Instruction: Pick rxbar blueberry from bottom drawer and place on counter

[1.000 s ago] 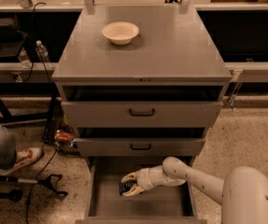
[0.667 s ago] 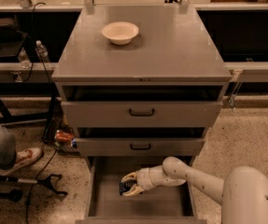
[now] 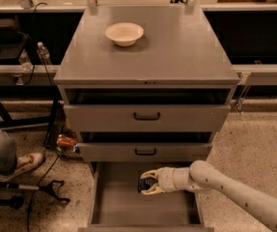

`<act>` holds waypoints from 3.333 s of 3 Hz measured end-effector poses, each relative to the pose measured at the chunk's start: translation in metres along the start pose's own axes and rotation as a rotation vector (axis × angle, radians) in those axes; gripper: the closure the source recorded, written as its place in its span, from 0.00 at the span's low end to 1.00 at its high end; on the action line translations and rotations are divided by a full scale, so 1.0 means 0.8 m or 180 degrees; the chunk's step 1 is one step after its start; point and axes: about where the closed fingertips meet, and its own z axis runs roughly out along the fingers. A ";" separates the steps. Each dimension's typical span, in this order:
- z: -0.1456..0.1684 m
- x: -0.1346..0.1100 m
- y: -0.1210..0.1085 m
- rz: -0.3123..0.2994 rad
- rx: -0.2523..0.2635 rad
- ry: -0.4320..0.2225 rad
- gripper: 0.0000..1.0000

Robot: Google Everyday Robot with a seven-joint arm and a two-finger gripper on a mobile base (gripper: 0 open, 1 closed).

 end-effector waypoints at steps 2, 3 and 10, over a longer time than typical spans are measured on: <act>-0.119 -0.061 -0.056 -0.0385 0.0412 0.0327 1.00; -0.119 -0.061 -0.056 -0.0385 0.0412 0.0327 1.00; -0.430 -0.201 -0.219 -0.0856 0.2097 0.0319 1.00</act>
Offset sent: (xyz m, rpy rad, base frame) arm 0.0128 -0.0779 0.1597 -0.1207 -0.2600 -0.1066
